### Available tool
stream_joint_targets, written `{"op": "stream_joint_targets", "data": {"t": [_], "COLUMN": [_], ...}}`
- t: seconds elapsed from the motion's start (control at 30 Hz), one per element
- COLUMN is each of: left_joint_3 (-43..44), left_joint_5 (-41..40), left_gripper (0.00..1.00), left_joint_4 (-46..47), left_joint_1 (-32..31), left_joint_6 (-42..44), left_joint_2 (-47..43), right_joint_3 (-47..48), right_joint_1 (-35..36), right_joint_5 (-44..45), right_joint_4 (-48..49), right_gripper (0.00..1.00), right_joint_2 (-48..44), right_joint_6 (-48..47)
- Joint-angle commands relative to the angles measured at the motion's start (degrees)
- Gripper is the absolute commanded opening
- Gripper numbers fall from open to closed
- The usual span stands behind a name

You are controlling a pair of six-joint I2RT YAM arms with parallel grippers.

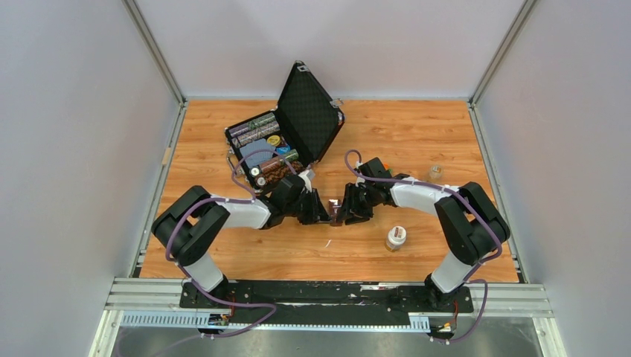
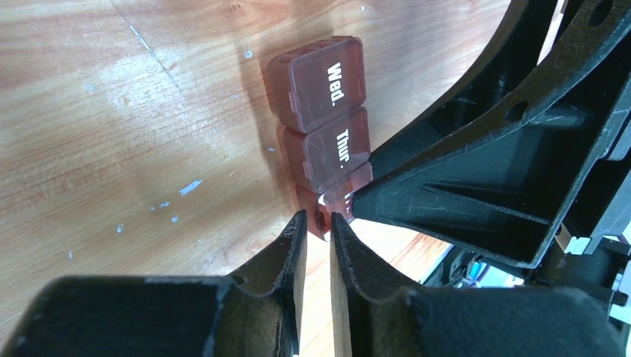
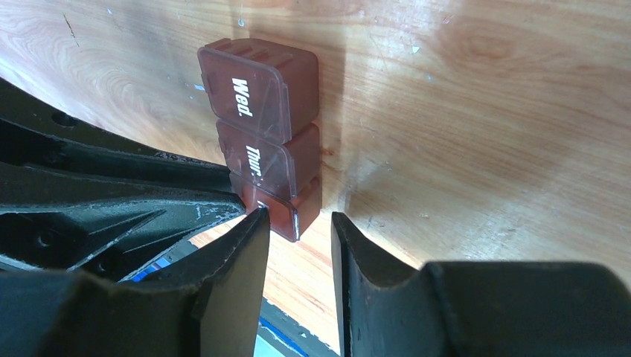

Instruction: Sort the pills into containers

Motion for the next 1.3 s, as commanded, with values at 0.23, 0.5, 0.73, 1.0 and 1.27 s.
{"op": "stream_joint_targets", "data": {"t": [0.23, 0.5, 0.73, 1.0, 1.27], "left_joint_3": [9.8, 9.8, 7.1, 3.3, 1.4], "left_joint_5": [-8.1, -24.1, -39.2, -41.5, -38.4], "left_gripper": [0.32, 0.36, 0.51, 0.58, 0.61], "left_joint_4": [-13.0, -22.3, -29.8, -31.0, -30.0], "left_joint_1": [0.6, 3.1, 3.2, 3.6, 4.7], "left_joint_6": [3.7, 4.7, 5.8, 4.9, 4.1], "left_joint_2": [-10.2, -22.5, -33.9, -38.6, -38.0], "right_joint_3": [8.3, 12.4, 19.4, 23.9, 25.2], "right_joint_1": [0.4, 5.9, 12.1, 15.3, 15.6], "right_joint_5": [9.5, 23.1, 35.0, 38.0, 39.4], "right_joint_4": [-9.0, -14.1, -20.4, -24.3, -24.2], "right_gripper": [0.45, 0.70, 0.74, 0.68, 0.57], "right_joint_2": [-5.3, -5.5, 2.4, 8.5, 10.7], "right_joint_6": [2.4, 5.8, 8.0, 8.8, 7.3]}}
